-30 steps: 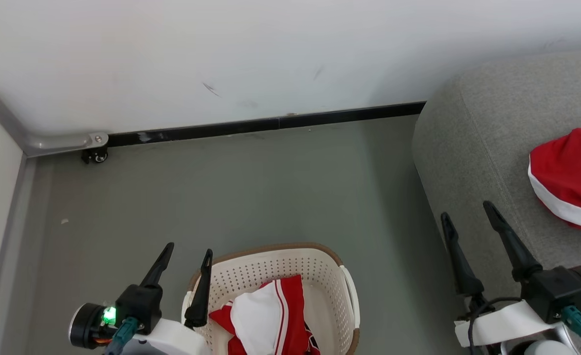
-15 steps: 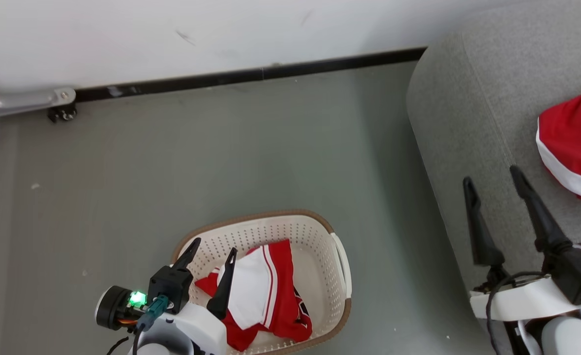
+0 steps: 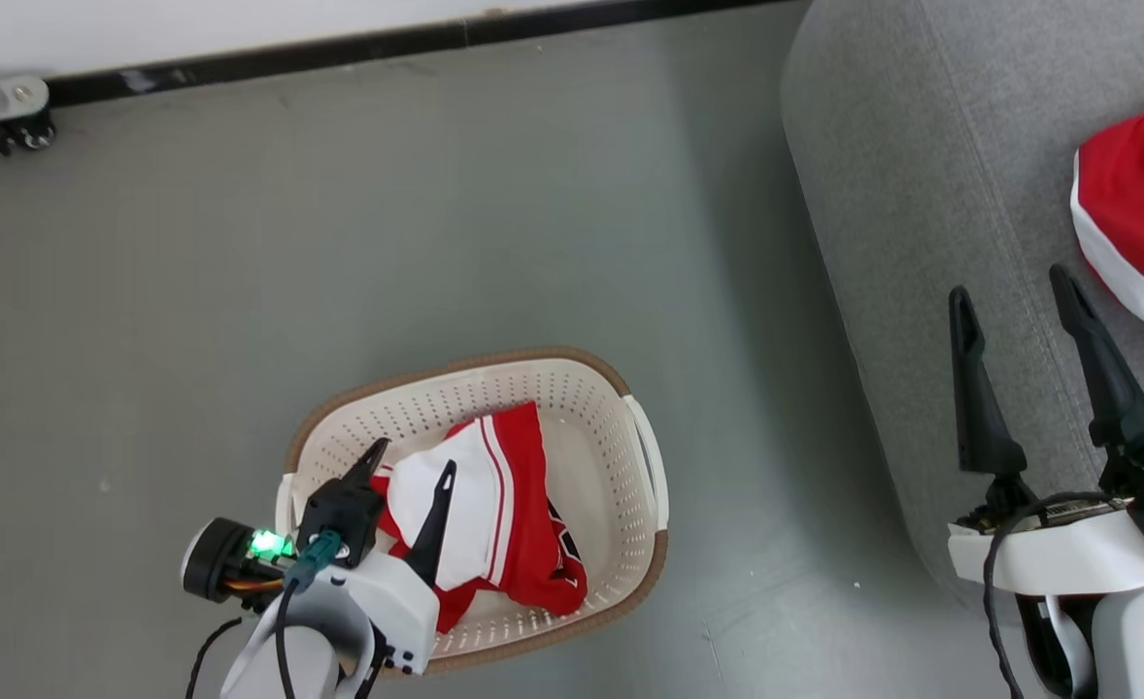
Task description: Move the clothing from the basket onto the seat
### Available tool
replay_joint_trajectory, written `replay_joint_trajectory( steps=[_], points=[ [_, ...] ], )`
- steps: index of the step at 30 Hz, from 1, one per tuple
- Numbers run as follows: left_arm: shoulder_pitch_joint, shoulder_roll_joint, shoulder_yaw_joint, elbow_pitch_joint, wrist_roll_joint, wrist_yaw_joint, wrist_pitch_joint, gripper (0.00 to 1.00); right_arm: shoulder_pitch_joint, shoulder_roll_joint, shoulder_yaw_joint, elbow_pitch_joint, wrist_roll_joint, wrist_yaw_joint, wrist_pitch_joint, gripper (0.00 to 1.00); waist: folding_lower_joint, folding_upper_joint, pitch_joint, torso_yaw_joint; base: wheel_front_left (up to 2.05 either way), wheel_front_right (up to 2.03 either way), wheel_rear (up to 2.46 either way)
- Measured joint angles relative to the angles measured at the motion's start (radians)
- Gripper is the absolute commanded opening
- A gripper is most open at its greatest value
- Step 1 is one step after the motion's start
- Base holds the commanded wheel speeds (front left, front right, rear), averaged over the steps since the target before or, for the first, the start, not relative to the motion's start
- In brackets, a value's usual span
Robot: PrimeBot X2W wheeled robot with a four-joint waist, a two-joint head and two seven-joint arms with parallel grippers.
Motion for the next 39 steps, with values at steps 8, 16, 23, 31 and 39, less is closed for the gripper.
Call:
replay_joint_trajectory(
  steps=[8,16,23,31,39],
  points=[
    [-0.059,-0.002,-0.005,0.052,0.007,-0.008,0.002,1.00,-0.044,0.000,0.000,-0.010,0.000,0.000,-0.006,1.00,0.0000,-0.0001,0.076,-0.024,0.00,0.00,0.00],
    [-0.116,0.005,-0.006,0.116,0.016,-0.008,0.002,1.00,-0.097,0.000,0.000,-0.025,0.002,0.000,-0.016,1.00,0.0000,0.0000,0.147,-0.044,0.00,0.00,0.00],
    [-0.168,0.014,-0.017,0.168,0.040,-0.009,0.003,1.00,-0.140,0.000,0.004,-0.028,0.004,0.000,-0.026,1.00,0.0000,0.0000,0.206,-0.060,0.00,0.00,0.00],
    [-0.217,0.019,-0.027,0.212,0.058,-0.017,0.012,1.00,-0.177,0.000,0.007,-0.030,0.021,0.000,-0.035,1.00,0.0000,0.0000,0.260,-0.076,0.00,0.00,0.00],
    [-0.272,0.037,-0.031,0.263,0.067,-0.018,0.022,1.00,-0.218,0.000,0.006,-0.030,0.032,0.000,-0.047,1.00,0.0000,0.0000,0.317,-0.096,0.00,0.00,0.00]
  ],
)
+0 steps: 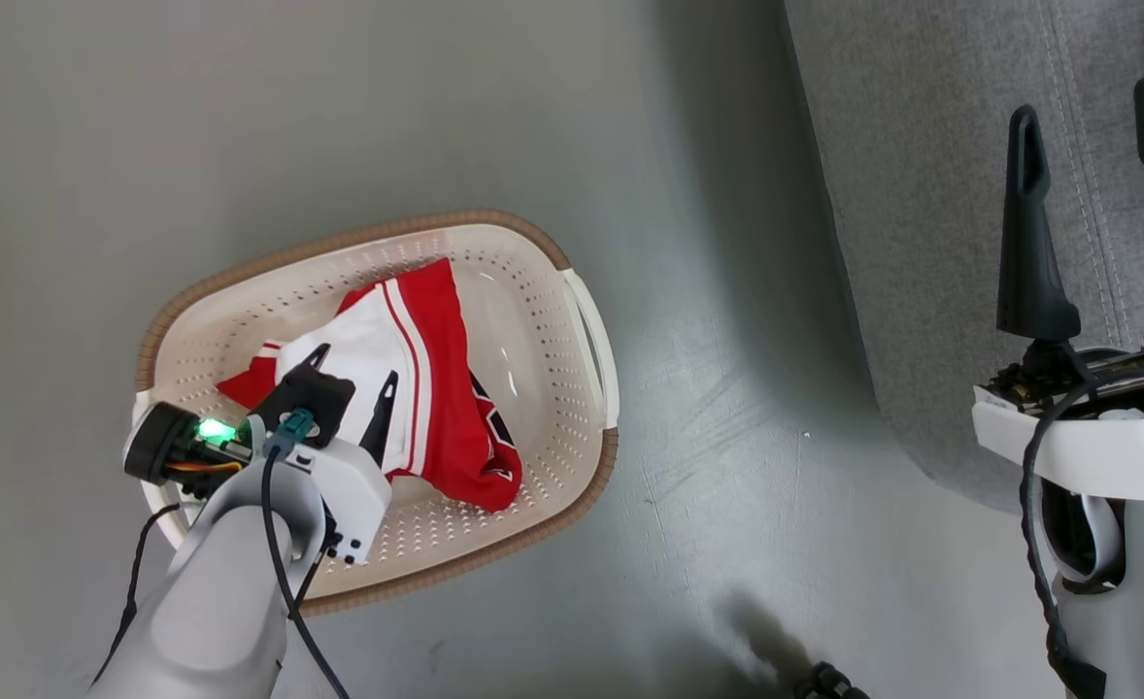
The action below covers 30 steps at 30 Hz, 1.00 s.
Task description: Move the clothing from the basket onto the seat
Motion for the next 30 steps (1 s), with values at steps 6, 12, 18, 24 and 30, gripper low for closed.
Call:
replay_joint_trajectory(
  steps=[6,12,18,24,30],
  points=[
    [-0.036,-0.001,0.000,0.025,0.009,0.002,0.012,1.00,-0.018,0.000,-0.001,0.003,0.013,0.000,-0.009,1.00,0.0000,0.0000,0.038,-0.016,0.00,0.00,0.00],
    [-0.070,0.007,0.002,0.058,0.017,0.011,0.022,1.00,-0.040,0.000,0.002,0.011,0.024,0.000,-0.019,1.00,0.0000,0.0000,0.072,-0.031,0.00,0.00,0.00],
    [-0.088,0.031,0.014,0.107,0.018,0.037,0.039,1.00,-0.065,0.000,0.011,0.017,0.032,0.000,-0.030,1.00,0.0000,0.0000,0.106,-0.046,0.00,0.00,0.00],
    [-0.118,0.041,0.019,0.140,0.027,0.059,0.057,1.00,-0.070,0.000,0.016,0.028,0.032,0.000,-0.033,1.00,0.0000,0.0000,0.134,-0.058,0.00,0.00,0.00],
    [-0.136,0.050,0.022,0.167,0.030,0.070,0.078,1.00,-0.091,0.000,0.026,0.034,0.043,0.000,-0.041,1.00,0.0000,0.0000,0.158,-0.069,0.00,0.00,0.00]
  ],
)
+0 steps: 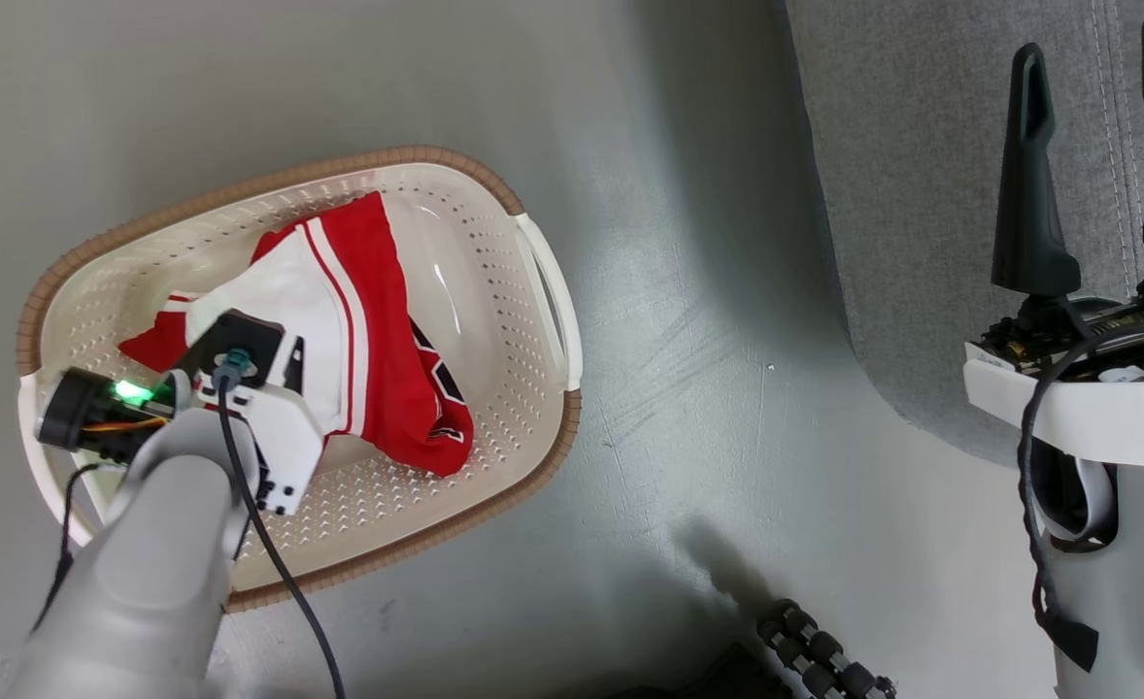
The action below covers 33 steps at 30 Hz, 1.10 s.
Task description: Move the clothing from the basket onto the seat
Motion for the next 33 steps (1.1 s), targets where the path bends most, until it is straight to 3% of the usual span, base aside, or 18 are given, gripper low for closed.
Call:
replay_joint_trajectory(
  steps=[18,29,31,32,33],
  points=[
    [-0.062,0.034,-0.031,0.066,0.054,0.046,0.036,1.00,-0.027,0.000,0.027,0.043,0.025,0.000,-0.017,1.00,-0.0001,0.0000,0.044,-0.036,0.00,0.00,0.00],
    [-0.069,0.006,-0.076,0.102,0.092,0.048,0.058,1.00,-0.038,0.000,0.038,0.067,0.034,0.000,-0.019,1.00,0.0000,0.0000,0.049,-0.049,0.00,0.00,0.00],
    [-0.071,0.007,-0.079,0.108,0.093,0.048,0.062,0.84,-0.038,0.000,0.039,0.069,0.034,0.000,-0.019,1.00,0.0000,0.0000,0.049,-0.051,0.00,0.00,0.00],
    [-0.072,0.007,-0.081,0.110,0.093,0.048,0.062,0.69,-0.039,0.000,0.039,0.071,0.034,0.000,-0.019,1.00,0.0000,0.0000,0.049,-0.052,0.00,0.00,0.00],
    [-0.072,0.007,-0.082,0.113,0.093,0.048,0.062,0.45,-0.039,0.000,0.039,0.072,0.034,0.000,-0.020,1.00,0.0000,0.0000,0.049,-0.053,0.00,0.00,0.00]
  ],
)
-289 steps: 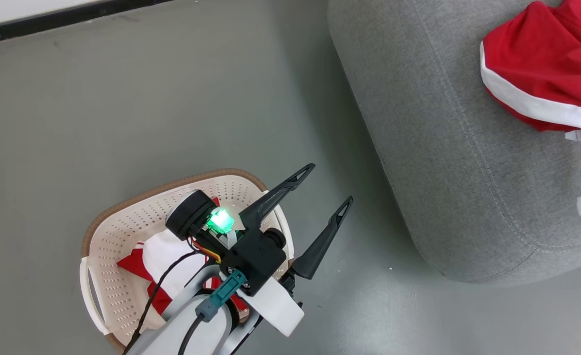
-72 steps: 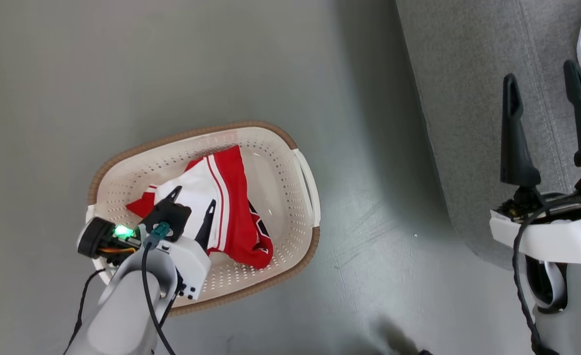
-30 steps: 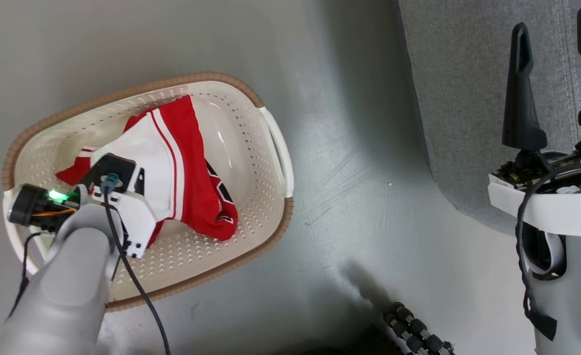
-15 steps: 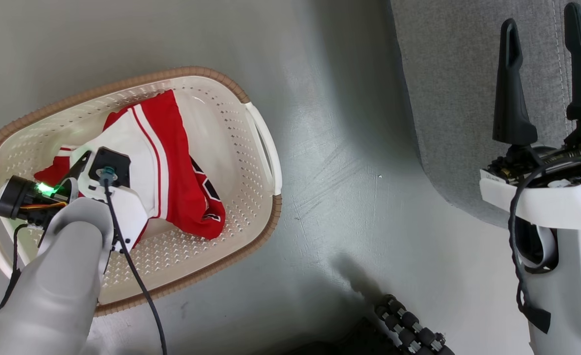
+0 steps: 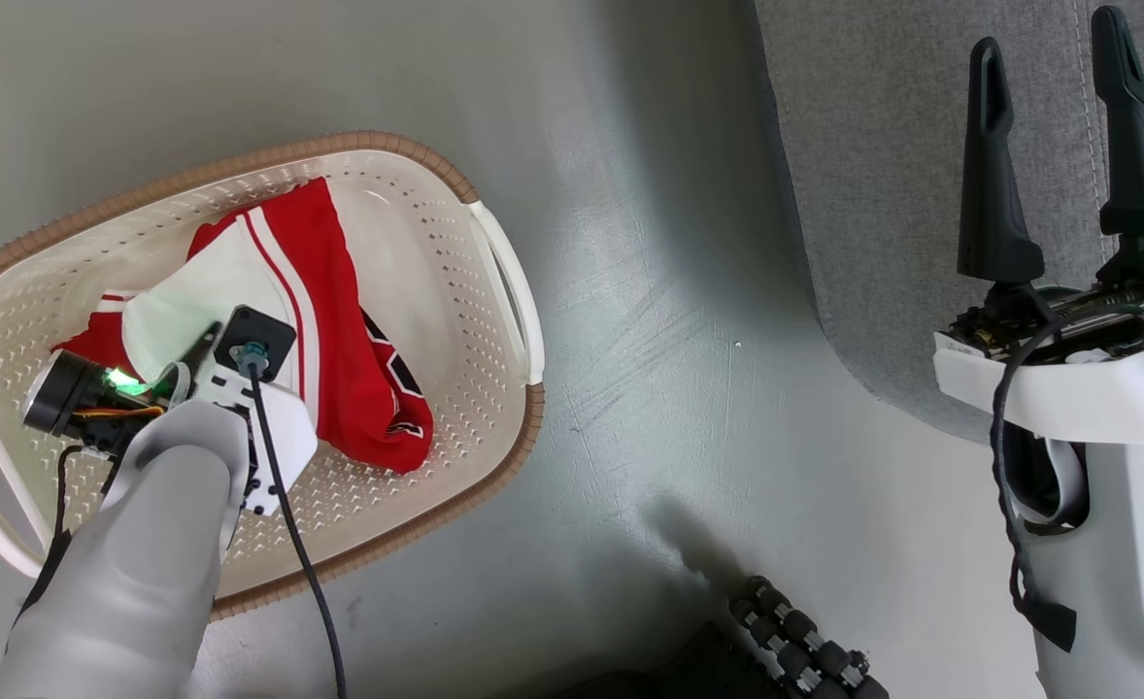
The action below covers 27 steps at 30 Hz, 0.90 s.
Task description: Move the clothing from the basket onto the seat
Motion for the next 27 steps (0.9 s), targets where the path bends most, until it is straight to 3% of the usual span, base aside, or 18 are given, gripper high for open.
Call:
replay_joint_trajectory(
  steps=[1,3,4,24,26,27],
  points=[
    [-0.002,0.000,-0.002,0.003,0.001,0.000,0.000,0.39,0.000,0.000,0.000,0.002,0.000,0.000,0.000,1.00,0.0000,0.0000,0.000,-0.001,0.00,0.00,0.00],
    [-0.006,0.000,-0.004,0.007,0.003,0.000,0.000,0.09,0.000,0.000,0.000,0.006,0.000,0.000,0.000,1.00,0.0000,0.0000,0.000,-0.002,0.00,0.00,0.00],
    [-0.008,0.000,-0.004,0.009,0.003,0.000,0.000,0.00,-0.001,0.000,-0.001,0.008,0.000,0.000,0.000,1.00,0.0000,0.0000,0.000,-0.003,0.00,0.00,0.00],
    [-0.012,-0.018,0.006,-0.033,-0.005,0.003,-0.118,0.00,-0.035,0.000,-0.014,0.019,0.010,0.000,-0.002,1.00,0.0000,0.0000,-0.032,0.018,0.00,0.00,0.00],
    [-0.011,-0.024,0.008,-0.038,-0.012,0.005,-0.133,0.26,-0.039,0.000,-0.016,0.020,0.010,0.000,-0.003,1.00,0.0000,0.0000,-0.039,0.023,0.00,0.00,0.00],
    [-0.011,-0.026,0.010,-0.043,-0.013,0.007,-0.143,0.26,-0.038,0.000,-0.016,0.021,0.010,0.000,-0.003,1.00,0.0000,0.0000,-0.043,0.026,0.00,0.00,0.00]
  ],
)
